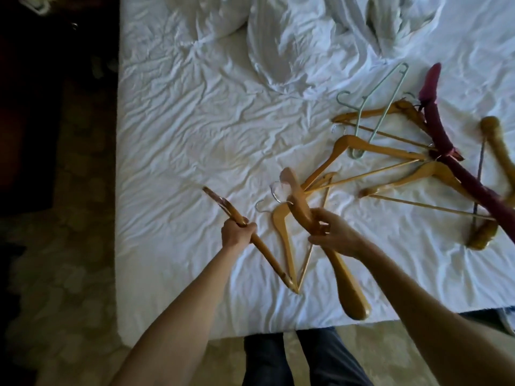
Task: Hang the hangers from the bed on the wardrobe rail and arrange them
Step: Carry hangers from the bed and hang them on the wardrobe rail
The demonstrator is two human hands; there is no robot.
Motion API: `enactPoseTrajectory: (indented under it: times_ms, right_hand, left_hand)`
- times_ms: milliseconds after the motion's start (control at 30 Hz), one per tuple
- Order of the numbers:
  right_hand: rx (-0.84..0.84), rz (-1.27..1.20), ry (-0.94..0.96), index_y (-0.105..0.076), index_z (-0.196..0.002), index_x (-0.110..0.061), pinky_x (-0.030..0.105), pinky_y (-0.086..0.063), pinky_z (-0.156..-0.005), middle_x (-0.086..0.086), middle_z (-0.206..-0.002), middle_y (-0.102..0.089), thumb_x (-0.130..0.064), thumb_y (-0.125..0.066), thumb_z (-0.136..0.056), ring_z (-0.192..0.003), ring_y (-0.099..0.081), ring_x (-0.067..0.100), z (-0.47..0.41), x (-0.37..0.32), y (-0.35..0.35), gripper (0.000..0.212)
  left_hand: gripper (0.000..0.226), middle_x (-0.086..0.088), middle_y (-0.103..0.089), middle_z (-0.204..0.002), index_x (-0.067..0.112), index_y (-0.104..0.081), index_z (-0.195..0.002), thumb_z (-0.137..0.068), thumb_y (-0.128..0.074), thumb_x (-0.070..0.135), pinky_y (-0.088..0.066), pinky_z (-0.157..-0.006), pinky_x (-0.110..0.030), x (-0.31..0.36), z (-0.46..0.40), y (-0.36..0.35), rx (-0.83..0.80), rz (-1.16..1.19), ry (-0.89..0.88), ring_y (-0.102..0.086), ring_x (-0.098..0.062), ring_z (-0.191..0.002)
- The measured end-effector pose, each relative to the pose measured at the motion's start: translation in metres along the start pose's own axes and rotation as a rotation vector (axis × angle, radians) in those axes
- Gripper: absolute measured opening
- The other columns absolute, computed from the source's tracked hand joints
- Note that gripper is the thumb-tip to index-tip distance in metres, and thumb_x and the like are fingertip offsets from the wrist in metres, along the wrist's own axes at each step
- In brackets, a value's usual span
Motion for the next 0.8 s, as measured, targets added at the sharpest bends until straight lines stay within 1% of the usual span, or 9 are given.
enactPoseTrajectory:
  times_ms: [33,167,267,367,467,533,633,733,800]
  right_hand:
    - [0.025,0.004,-0.021,-0.053,-0.133,-0.018,0.042,-0.056,-0.092,0.003,-0.115,-0.061,-0.013,-0.079,-0.078,-0.104,-0.064,0.021,-0.014,0.003,-0.012,0.061]
    - [0.101,0.097,-0.014,-0.064,-0.101,-0.015,0.028,-0.056,-0.071,0.000,-0.090,-0.067,-0.018,-0.082,-0.074,-0.083,-0.066,0.019,-0.047,0.016,-0.045,0.033]
    - [0.144,0.177,0.053,-0.058,-0.108,-0.019,0.037,-0.058,-0.072,-0.004,-0.085,-0.068,-0.037,-0.075,-0.077,-0.076,-0.067,0.016,-0.038,0.015,-0.049,0.039]
    - [0.155,0.204,0.131,-0.050,-0.117,-0.026,0.034,-0.059,-0.066,-0.004,-0.084,-0.070,-0.060,-0.058,-0.078,-0.068,-0.067,0.010,-0.004,-0.013,-0.039,0.052]
    - [0.168,0.185,0.267,-0.049,-0.114,-0.025,0.025,-0.053,-0.056,-0.004,-0.071,-0.067,-0.049,-0.065,-0.086,-0.056,-0.062,0.007,0.034,-0.061,-0.030,0.040]
    - [0.178,0.137,0.350,-0.050,-0.107,-0.029,0.031,-0.047,-0.052,0.000,-0.061,-0.063,-0.041,-0.071,-0.086,-0.051,-0.058,0.012,0.056,-0.101,-0.027,0.032]
    - [0.056,0.060,0.417,-0.052,-0.098,-0.030,0.038,-0.047,-0.052,0.007,-0.062,-0.062,-0.039,-0.072,-0.087,-0.050,-0.056,0.017,0.080,-0.162,-0.036,0.025]
    - [-0.096,0.044,0.490,-0.057,-0.107,-0.026,0.042,-0.050,-0.050,0.016,-0.069,-0.063,-0.043,-0.070,-0.089,-0.051,-0.057,0.020,0.104,-0.232,-0.066,0.028]
    - [-0.177,0.053,0.567,-0.059,-0.107,-0.023,0.037,-0.051,-0.051,0.017,-0.073,-0.065,-0.039,-0.071,-0.089,-0.053,-0.060,0.020,0.125,-0.284,-0.096,0.028]
  left_hand:
    - [0.015,-0.013,-0.074,-0.086,0.008,-0.067,-0.086,-0.075,-0.076,0.012,-0.064,-0.064,-0.038,0.000,0.004,-0.005,-0.029,0.014,-0.007,-0.074,-0.024,-0.076]
    - [0.017,-0.010,-0.073,-0.081,0.002,-0.071,-0.089,-0.077,-0.078,0.013,-0.064,-0.061,-0.038,-0.006,0.011,-0.025,-0.079,-0.004,-0.064,-0.074,-0.020,-0.072]
    - [0.014,-0.008,-0.073,-0.079,0.005,-0.071,-0.086,-0.081,-0.078,0.015,-0.063,-0.060,-0.034,-0.006,0.034,-0.029,-0.106,-0.018,-0.146,-0.073,-0.018,-0.071]
    - [0.023,-0.010,-0.070,-0.077,-0.002,-0.067,-0.089,-0.081,-0.078,0.016,-0.063,-0.061,-0.037,-0.001,0.068,-0.013,-0.097,0.041,-0.203,-0.074,-0.021,-0.072]
    - [0.029,-0.008,-0.071,-0.082,0.009,-0.067,-0.102,-0.081,-0.082,0.021,-0.060,-0.057,-0.031,0.007,0.111,0.022,-0.070,0.123,-0.238,-0.074,-0.020,-0.071]
    - [0.033,-0.016,-0.071,-0.083,0.015,-0.066,-0.106,-0.080,-0.084,0.023,-0.062,-0.061,-0.036,0.012,0.140,0.054,-0.037,0.180,-0.277,-0.073,-0.027,-0.072]
    - [0.029,-0.009,-0.073,-0.088,0.021,-0.068,-0.105,-0.081,-0.082,0.031,-0.063,-0.068,-0.032,0.014,0.189,0.111,0.080,0.201,-0.328,-0.074,-0.019,-0.075]
    - [0.033,0.009,-0.073,-0.101,0.028,-0.067,-0.114,-0.084,-0.079,0.035,-0.061,-0.072,-0.021,0.005,0.238,0.177,0.223,0.266,-0.332,-0.072,-0.008,-0.085]
    - [0.036,0.011,-0.073,-0.107,0.031,-0.066,-0.115,-0.082,-0.080,0.035,-0.063,-0.078,-0.030,-0.012,0.268,0.223,0.308,0.343,-0.321,-0.073,-0.012,-0.091]
Point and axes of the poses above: each hand's wrist, its own z-axis away from the middle knuckle, its own y-axis out of the back of the hand, x = y × z, the point moved 5 cm from there along -z, towards the middle knuckle
